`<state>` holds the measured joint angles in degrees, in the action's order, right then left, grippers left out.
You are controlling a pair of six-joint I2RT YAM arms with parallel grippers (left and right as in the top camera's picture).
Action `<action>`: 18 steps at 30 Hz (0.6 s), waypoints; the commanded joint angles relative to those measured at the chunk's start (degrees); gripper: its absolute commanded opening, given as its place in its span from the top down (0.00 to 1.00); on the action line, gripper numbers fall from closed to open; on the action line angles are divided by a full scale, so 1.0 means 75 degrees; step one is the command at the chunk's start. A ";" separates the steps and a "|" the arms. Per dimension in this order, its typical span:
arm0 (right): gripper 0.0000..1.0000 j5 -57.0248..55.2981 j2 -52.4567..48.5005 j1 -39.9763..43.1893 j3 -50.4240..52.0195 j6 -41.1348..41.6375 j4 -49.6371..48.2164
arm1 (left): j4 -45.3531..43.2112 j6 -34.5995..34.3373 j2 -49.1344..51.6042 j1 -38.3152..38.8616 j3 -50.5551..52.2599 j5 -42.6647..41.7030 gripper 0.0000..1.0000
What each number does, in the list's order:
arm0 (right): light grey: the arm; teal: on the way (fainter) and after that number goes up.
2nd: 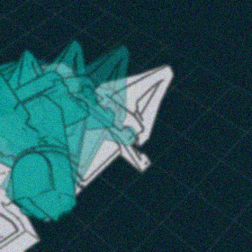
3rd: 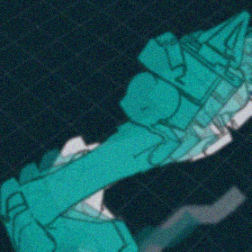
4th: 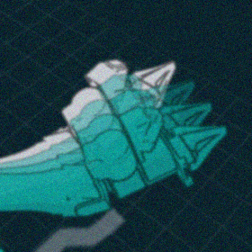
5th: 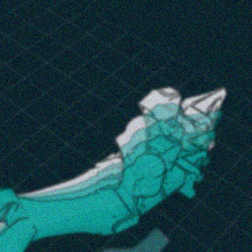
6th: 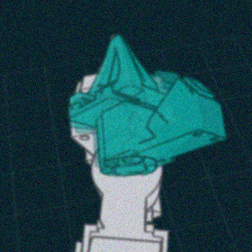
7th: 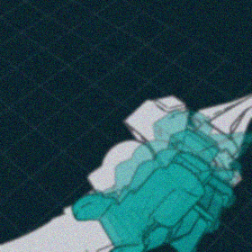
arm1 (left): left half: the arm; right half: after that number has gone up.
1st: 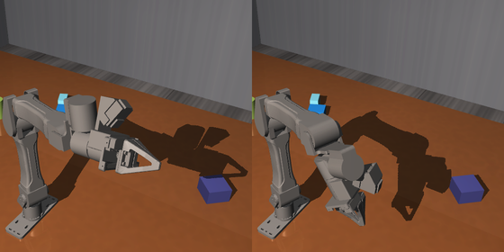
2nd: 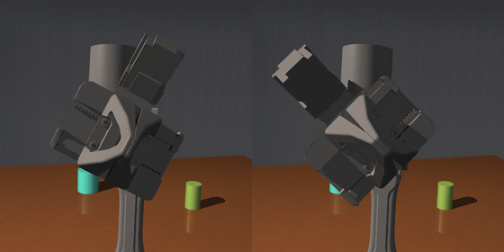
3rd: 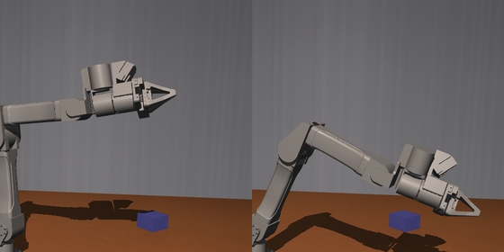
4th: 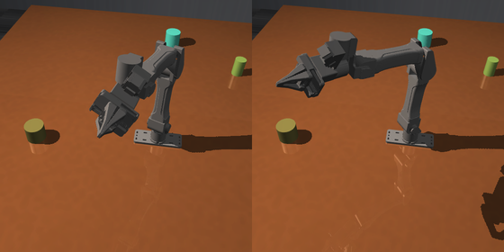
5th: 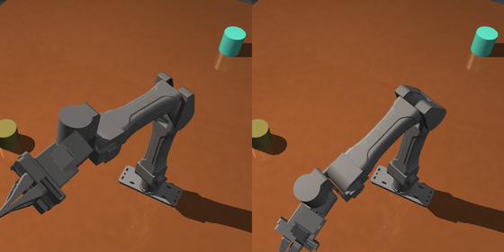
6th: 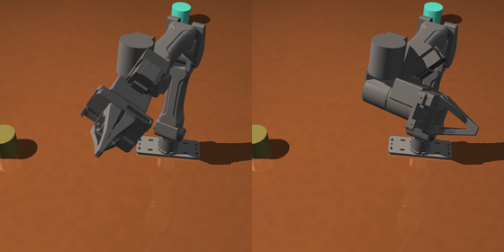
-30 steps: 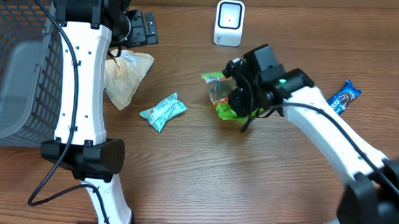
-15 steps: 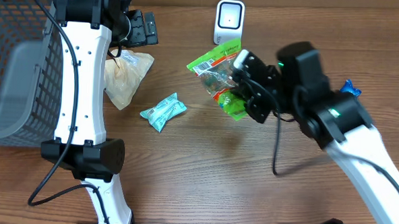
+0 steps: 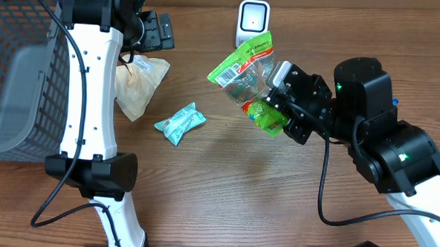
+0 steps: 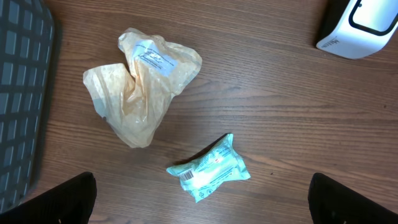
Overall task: Scan the item barcode
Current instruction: 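Raise the green bag's barcode toward the scanner with the right gripper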
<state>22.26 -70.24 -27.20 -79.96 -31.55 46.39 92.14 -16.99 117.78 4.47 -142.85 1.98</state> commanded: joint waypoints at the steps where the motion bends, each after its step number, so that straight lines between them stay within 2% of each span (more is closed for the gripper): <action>1: 0.96 0.0105 0.0163 -0.0015 -0.0248 -0.0052 -0.0087 | -0.0009 0.0035 -0.0117 0.0006 0.0047 -0.0012 0.00; 12: 0.96 0.0099 0.0029 -0.0015 -0.0245 0.0015 -0.0085 | -0.0009 0.0035 -0.0117 0.0006 0.0047 -0.0012 0.00; 18: 0.96 -0.0434 -0.0647 -0.0015 -0.0233 0.1078 -0.0041 | -0.0009 0.0035 -0.0117 0.0006 0.0047 -0.0012 0.01</action>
<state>21.71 -72.05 -27.20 -79.96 -28.71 46.37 92.14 -16.99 117.78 4.47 -142.85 1.98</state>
